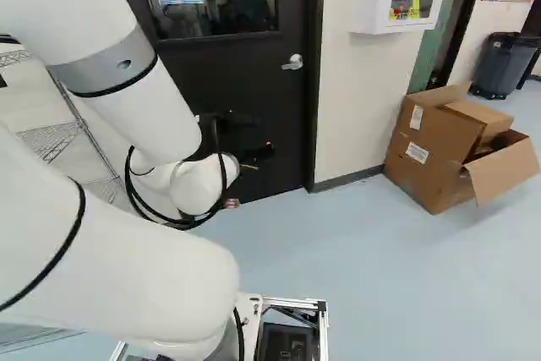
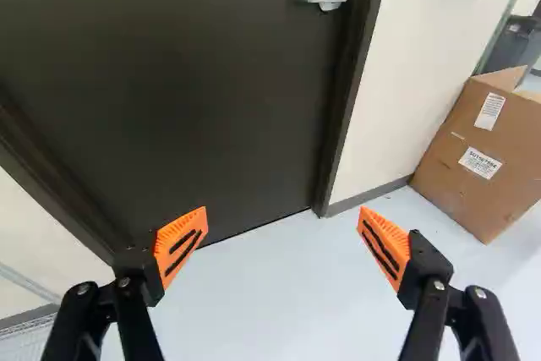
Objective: Open the door and move inside
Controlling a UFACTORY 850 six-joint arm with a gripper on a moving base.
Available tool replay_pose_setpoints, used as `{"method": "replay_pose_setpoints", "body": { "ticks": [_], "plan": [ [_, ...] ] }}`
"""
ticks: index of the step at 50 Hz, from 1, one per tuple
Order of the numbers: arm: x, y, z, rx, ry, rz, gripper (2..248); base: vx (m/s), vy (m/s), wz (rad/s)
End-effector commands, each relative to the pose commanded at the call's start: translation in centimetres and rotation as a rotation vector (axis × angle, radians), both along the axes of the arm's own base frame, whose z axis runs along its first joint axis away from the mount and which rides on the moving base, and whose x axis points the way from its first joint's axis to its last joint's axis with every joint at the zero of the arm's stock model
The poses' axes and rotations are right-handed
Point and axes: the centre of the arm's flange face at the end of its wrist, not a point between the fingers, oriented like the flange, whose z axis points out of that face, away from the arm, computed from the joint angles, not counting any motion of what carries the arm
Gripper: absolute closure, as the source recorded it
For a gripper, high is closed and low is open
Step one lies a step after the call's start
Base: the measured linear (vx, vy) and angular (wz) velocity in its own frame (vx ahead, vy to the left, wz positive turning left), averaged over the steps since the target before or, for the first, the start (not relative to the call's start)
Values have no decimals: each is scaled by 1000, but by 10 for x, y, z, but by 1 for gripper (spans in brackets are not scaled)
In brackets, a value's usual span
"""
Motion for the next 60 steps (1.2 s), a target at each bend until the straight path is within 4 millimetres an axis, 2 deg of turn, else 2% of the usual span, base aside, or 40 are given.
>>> {"method": "replay_pose_setpoints", "body": {
  "ticks": [60],
  "plan": [
    [0, 0, 0, 0, 0, 0, 3, 123, -1, -21]
  ]
}}
